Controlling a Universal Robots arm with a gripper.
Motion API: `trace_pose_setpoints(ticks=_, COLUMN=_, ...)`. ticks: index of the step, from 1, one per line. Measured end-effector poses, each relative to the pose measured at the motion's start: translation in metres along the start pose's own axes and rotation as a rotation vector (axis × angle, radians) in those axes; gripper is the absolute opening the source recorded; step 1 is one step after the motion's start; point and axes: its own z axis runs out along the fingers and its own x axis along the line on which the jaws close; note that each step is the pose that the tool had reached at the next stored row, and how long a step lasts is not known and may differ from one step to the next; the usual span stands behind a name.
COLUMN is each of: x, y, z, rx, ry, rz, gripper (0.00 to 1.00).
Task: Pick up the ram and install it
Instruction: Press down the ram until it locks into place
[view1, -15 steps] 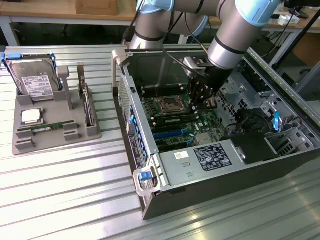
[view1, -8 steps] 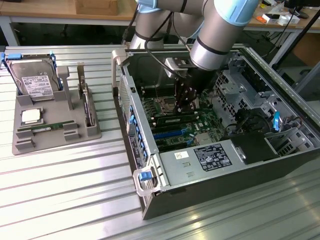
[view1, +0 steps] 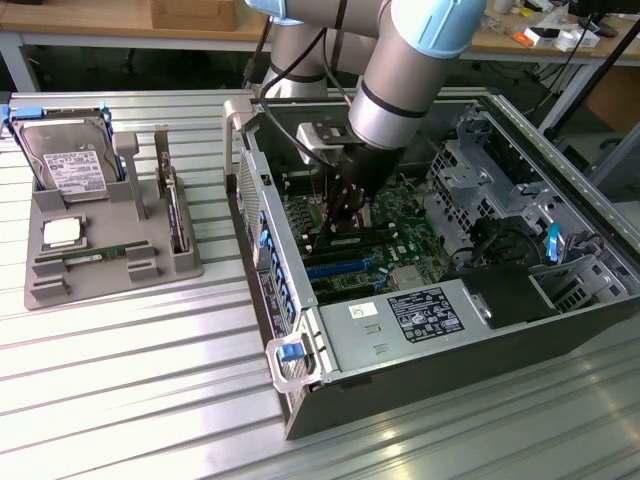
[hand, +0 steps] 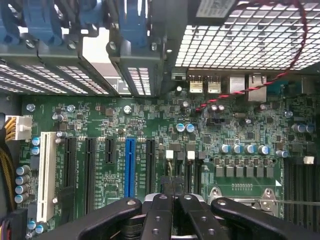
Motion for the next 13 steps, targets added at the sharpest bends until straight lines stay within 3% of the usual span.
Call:
trace_pose_setpoints(ticks=10, x=0.002, y=-0.0015, z=0.0105, rx=-0.0003, ry=0.0001, rz=0.0, gripper=0.11)
trace_pose_setpoints(ticks=11, x=0.002, y=-0.0015, z=0.01, rx=0.0003, ry=-0.0009, rz=0.0, gripper=0.11)
trace_pose_setpoints(ticks=12, x=0.002, y=-0.0002, z=-0.0017, rx=0.0015, ry=-0.0004, rz=0.0, gripper=0.11)
trace_pose_setpoints(ticks=13, x=0.001, y=-0.0023, z=-0.0029, rx=0.0018, ry=-0.0009, rz=0.0, gripper=0.11)
